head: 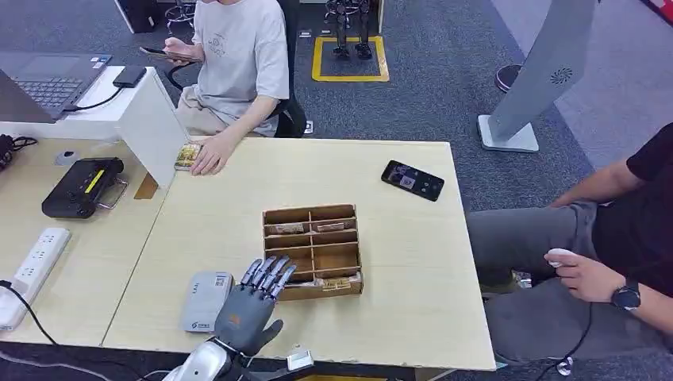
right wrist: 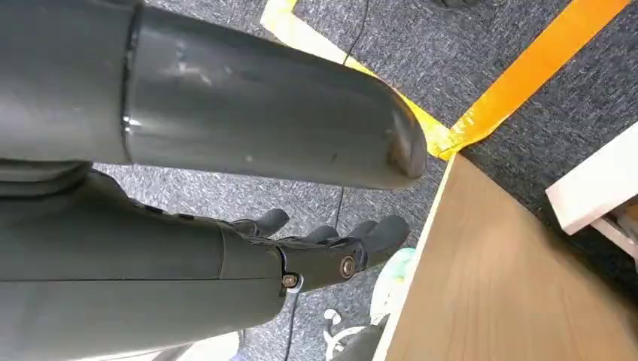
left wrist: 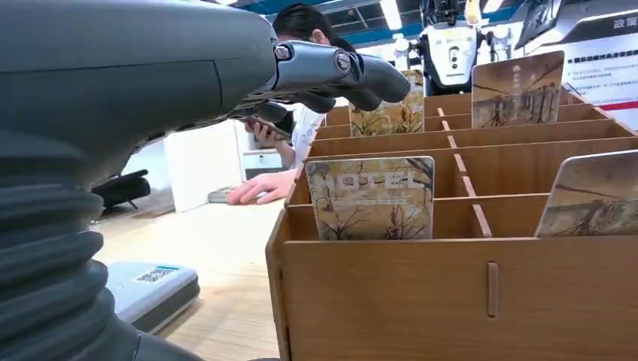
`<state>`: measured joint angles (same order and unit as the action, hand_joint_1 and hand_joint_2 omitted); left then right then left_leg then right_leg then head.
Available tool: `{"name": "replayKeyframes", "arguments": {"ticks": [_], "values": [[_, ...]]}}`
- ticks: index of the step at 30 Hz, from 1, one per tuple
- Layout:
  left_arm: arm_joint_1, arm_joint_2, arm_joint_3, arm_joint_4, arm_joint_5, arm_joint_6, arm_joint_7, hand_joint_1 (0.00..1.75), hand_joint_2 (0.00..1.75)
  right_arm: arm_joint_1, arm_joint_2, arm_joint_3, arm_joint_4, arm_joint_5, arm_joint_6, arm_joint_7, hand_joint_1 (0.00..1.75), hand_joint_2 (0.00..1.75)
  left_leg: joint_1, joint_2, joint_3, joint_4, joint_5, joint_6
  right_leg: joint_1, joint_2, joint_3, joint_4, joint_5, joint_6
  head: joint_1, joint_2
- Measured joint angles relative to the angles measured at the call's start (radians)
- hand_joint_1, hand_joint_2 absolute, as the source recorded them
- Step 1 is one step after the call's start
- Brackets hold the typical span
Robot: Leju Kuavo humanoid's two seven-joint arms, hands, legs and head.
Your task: Pass the card to the sensor for recognition and then transmit it.
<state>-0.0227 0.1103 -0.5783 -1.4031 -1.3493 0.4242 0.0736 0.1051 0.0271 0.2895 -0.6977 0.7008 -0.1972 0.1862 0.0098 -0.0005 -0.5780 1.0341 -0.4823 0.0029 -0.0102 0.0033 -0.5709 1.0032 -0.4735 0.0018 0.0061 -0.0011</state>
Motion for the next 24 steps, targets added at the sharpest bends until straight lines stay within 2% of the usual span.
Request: {"name": "replayKeyframes", "arguments": {"ticks": [24], "values": [[-0.002, 0.001, -0.001, 0.0, 0.0, 0.0, 0.0, 0.0, 1.75, -0.001, 0.0, 0.006, 0.006, 0.0, 0.0, 0.0, 0.0, 0.0, 0.0, 0.0, 0.0, 0.0, 0.0, 0.0, 0.0, 0.0, 0.0, 0.0, 0.0, 0.0, 0.0, 0.0]]}}
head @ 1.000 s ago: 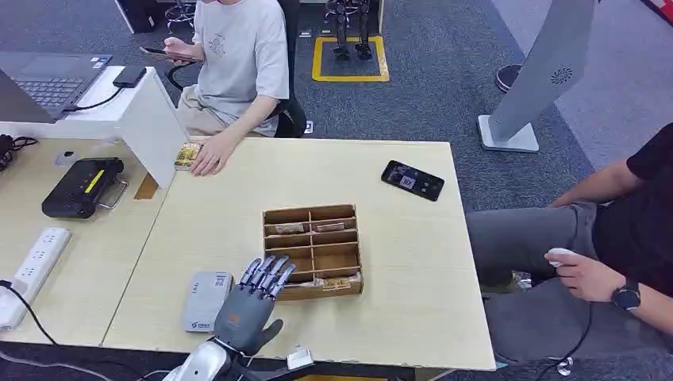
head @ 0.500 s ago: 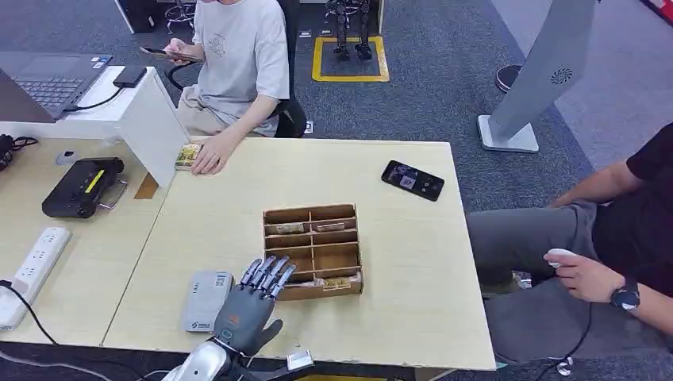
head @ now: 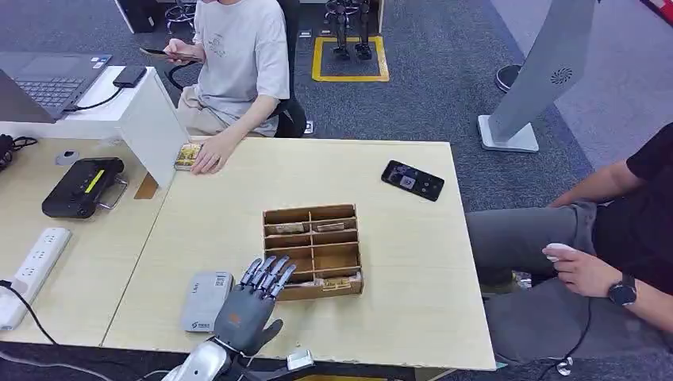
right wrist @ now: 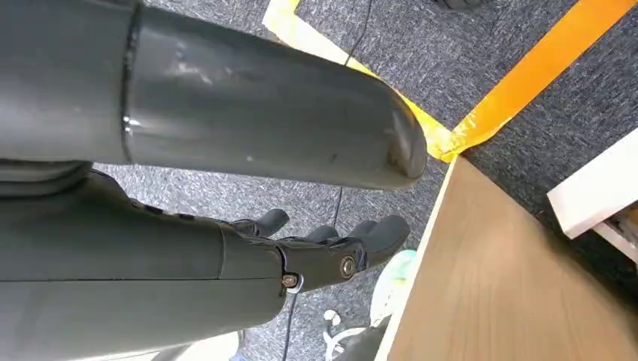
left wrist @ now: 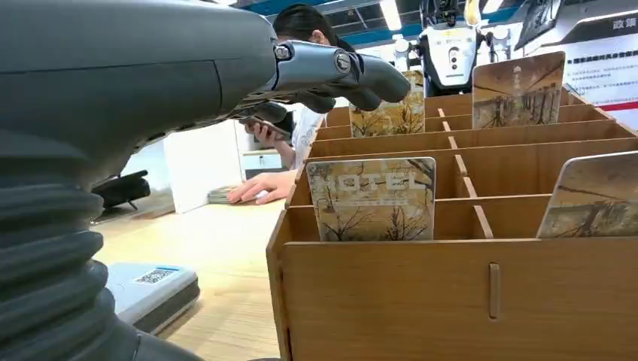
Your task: Pass the card to the sensor for recognition and then transmit it.
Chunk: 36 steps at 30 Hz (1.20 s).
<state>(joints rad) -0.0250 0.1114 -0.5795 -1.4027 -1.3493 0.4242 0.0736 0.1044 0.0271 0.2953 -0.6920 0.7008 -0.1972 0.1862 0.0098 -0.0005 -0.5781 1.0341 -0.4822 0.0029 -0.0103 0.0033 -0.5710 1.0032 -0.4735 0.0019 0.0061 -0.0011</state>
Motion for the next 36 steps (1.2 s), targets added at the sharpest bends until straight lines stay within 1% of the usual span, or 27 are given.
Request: {"name": "replayKeyframes", "arguments": {"ticks": [6, 26, 36], "values": [[-0.012, -0.001, -0.001, 0.003, 0.02, 0.003, 0.0, 0.0, 1.75, -0.005, 0.0, 0.001, 0.003, 0.0, 0.0, 0.0, 0.0, 0.0, 0.0, 0.0, 0.0, 0.0, 0.0, 0.0, 0.0, 0.0, 0.0, 0.0, 0.0, 0.0, 0.0, 0.0], [-0.026, -0.005, -0.001, 0.019, 0.037, 0.004, -0.002, 0.0, 1.75, -0.018, 0.0, 0.002, 0.023, 0.0, 0.0, -0.001, 0.0, 0.0, 0.0, 0.0, 0.0, 0.0, 0.0, 0.0, 0.0, 0.0, 0.0, 0.0, 0.0, 0.0, 0.0, 0.0], [-0.028, -0.011, -0.001, 0.033, 0.052, 0.013, -0.018, 0.0, 1.75, -0.028, 0.0, 0.005, 0.04, -0.003, 0.0, -0.01, 0.0, 0.0, 0.0, 0.0, 0.0, 0.0, 0.0, 0.0, 0.0, 0.0, 0.0, 0.0, 0.0, 0.0, 0.0, 0.0]]}}
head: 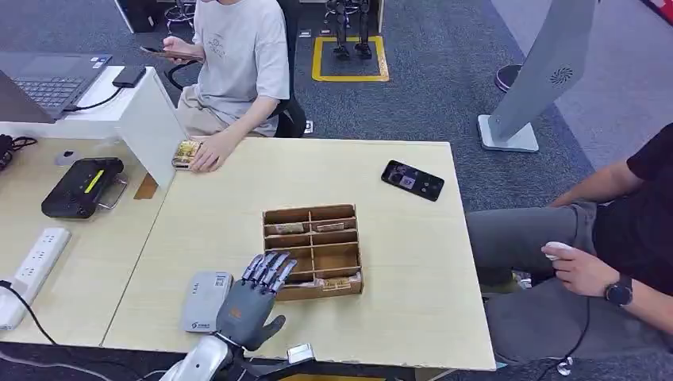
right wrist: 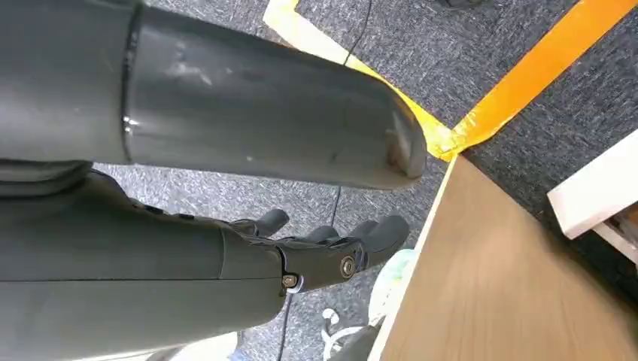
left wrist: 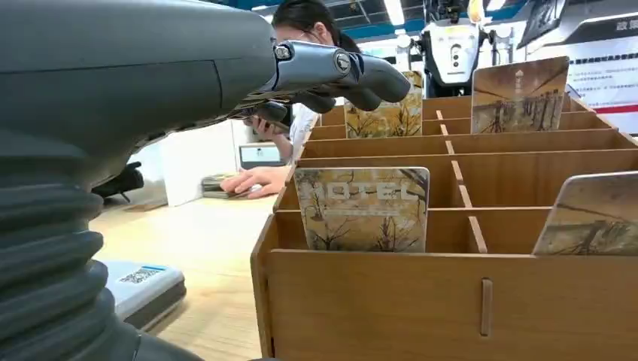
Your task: Pass the card to the sensor for recognition and then transmit it.
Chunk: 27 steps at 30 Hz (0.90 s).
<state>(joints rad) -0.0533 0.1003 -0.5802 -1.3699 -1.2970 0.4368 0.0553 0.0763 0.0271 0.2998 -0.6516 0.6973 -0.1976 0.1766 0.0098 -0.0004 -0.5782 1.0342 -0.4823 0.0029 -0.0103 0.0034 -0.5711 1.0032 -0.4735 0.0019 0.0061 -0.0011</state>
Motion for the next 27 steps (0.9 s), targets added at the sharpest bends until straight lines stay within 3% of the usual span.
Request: {"name": "replayKeyframes", "arguments": {"ticks": [27], "values": [[-0.002, -0.017, 0.0, 0.01, 0.056, 0.002, -0.03, 0.0, 1.75, -0.005, 0.0, 0.004, 0.01, -0.012, -0.012, -0.006, 0.0, 0.0, 0.0, 0.0, 0.0, 0.0, 0.0, 0.0, 0.0, 0.0, 0.0, 0.0, 0.0, 0.0, 0.0, 0.0]]}}
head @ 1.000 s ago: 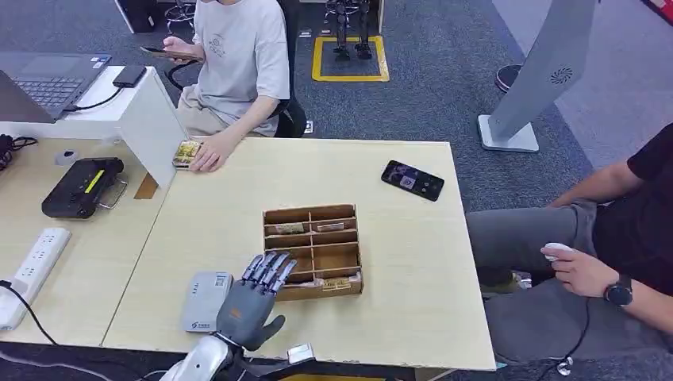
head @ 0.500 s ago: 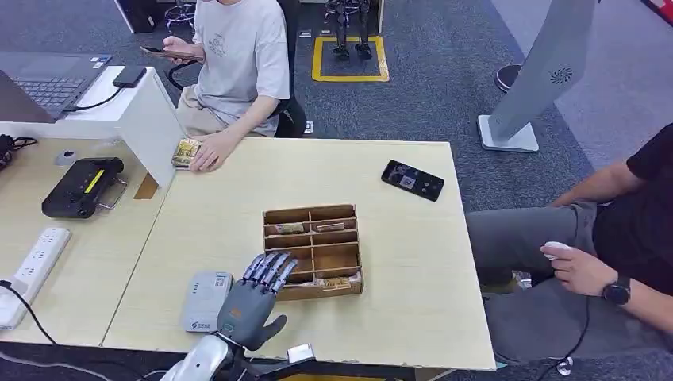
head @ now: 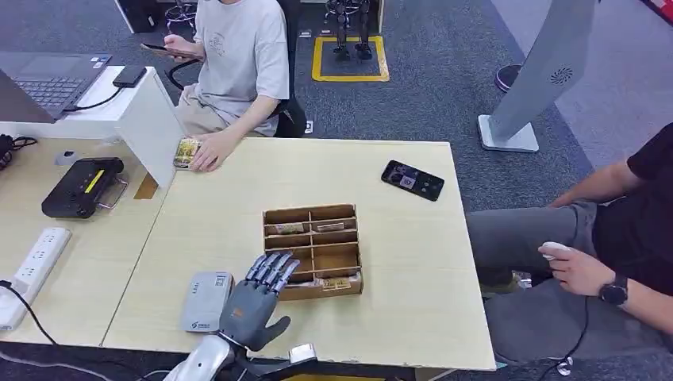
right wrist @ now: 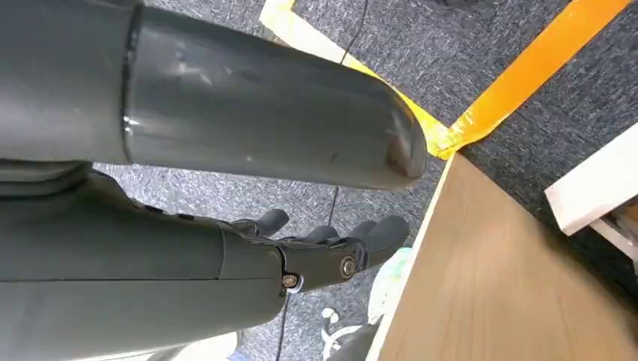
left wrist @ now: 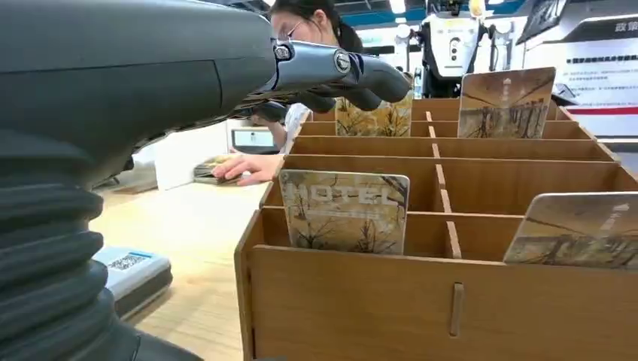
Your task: Pass the card to the sensor for recognition and then transmit it.
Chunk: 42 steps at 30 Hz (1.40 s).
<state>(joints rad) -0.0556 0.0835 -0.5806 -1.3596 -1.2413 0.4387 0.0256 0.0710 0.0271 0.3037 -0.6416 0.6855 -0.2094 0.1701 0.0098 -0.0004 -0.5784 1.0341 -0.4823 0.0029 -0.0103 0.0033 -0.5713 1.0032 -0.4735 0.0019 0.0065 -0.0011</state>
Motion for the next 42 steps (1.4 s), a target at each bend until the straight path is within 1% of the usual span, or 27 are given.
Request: {"name": "replayKeyframes", "arguments": {"ticks": [24, 25, 26, 27, 28, 40, 41, 42], "values": [[-0.007, -0.002, 0.0, 0.019, 0.006, -0.003, 0.002, 0.0, 1.75, -0.002, 0.0, 0.004, 0.004, -0.002, -0.001, -0.002, 0.0, 0.0, 0.0, 0.0, 0.0, 0.0, 0.0, 0.0, 0.0, 0.0, 0.0, 0.0, 0.0, 0.0, 0.0, 0.0], [-0.007, -0.002, 0.0, 0.021, 0.01, -0.004, 0.002, 0.96, 1.75, -0.002, 0.0, 0.005, 0.004, -0.003, -0.001, -0.002, 0.0, 0.0, 0.0, 0.0, 0.0, 0.0, 0.0, 0.0, 0.0, 0.0, 0.0, 0.0, 0.0, 0.0, 0.0, 0.0], [-0.007, -0.002, 0.0, 0.023, 0.011, -0.005, 0.002, 1.57, 1.75, -0.002, 0.0, 0.006, 0.005, -0.003, -0.001, -0.002, 0.0, 0.0, 0.0, 0.0, 0.0, 0.0, 0.0, 0.0, 0.0, 0.0, 0.0, 0.0, 0.0, 0.0, 0.0, 0.0], [-0.007, -0.002, 0.0, 0.024, 0.013, -0.006, 0.002, 1.48, 1.75, -0.003, 0.0, 0.008, 0.006, -0.003, -0.001, -0.002, 0.0, 0.0, 0.0, 0.0, 0.0, 0.0, 0.0, 0.0, 0.0, 0.0, 0.0, 0.0, 0.0, 0.0, 0.0, 0.0], [-0.007, -0.001, 0.0, 0.025, 0.015, -0.008, 0.002, 1.75, 1.75, -0.003, 0.0, 0.008, 0.007, -0.003, -0.001, -0.002, 0.0, 0.0, 0.0, 0.0, 0.0, 0.0, 0.0, 0.0, 0.0, 0.0, 0.0, 0.0, 0.0, 0.0, 0.0, 0.0], [-0.024, -0.004, 0.0, 0.033, 0.027, -0.008, -0.005, 1.75, 1.75, -0.008, 0.0, 0.016, 0.008, -0.004, -0.001, -0.002, 0.0, 0.0, 0.0, 0.0, 0.0, 0.0, 0.0, 0.0, 0.0, 0.0, 0.0, 0.0, 0.0, 0.0, 0.0, 0.0], [-0.025, -0.005, 0.0, 0.033, 0.027, -0.008, -0.005, 1.71, 1.75, -0.008, 0.0, 0.017, 0.008, -0.004, -0.001, -0.002, 0.0, 0.0, 0.0, 0.0, 0.0, 0.0, 0.0, 0.0, 0.0, 0.0, 0.0, 0.0, 0.0, 0.0, 0.0, 0.0], [-0.025, -0.006, 0.0, 0.033, 0.027, -0.008, -0.005, 1.75, 1.75, -0.008, 0.0, 0.017, 0.008, -0.004, -0.001, -0.002, 0.0, 0.0, 0.0, 0.0, 0.0, 0.0, 0.0, 0.0, 0.0, 0.0, 0.0, 0.0, 0.0, 0.0, 0.0, 0.0]]}}
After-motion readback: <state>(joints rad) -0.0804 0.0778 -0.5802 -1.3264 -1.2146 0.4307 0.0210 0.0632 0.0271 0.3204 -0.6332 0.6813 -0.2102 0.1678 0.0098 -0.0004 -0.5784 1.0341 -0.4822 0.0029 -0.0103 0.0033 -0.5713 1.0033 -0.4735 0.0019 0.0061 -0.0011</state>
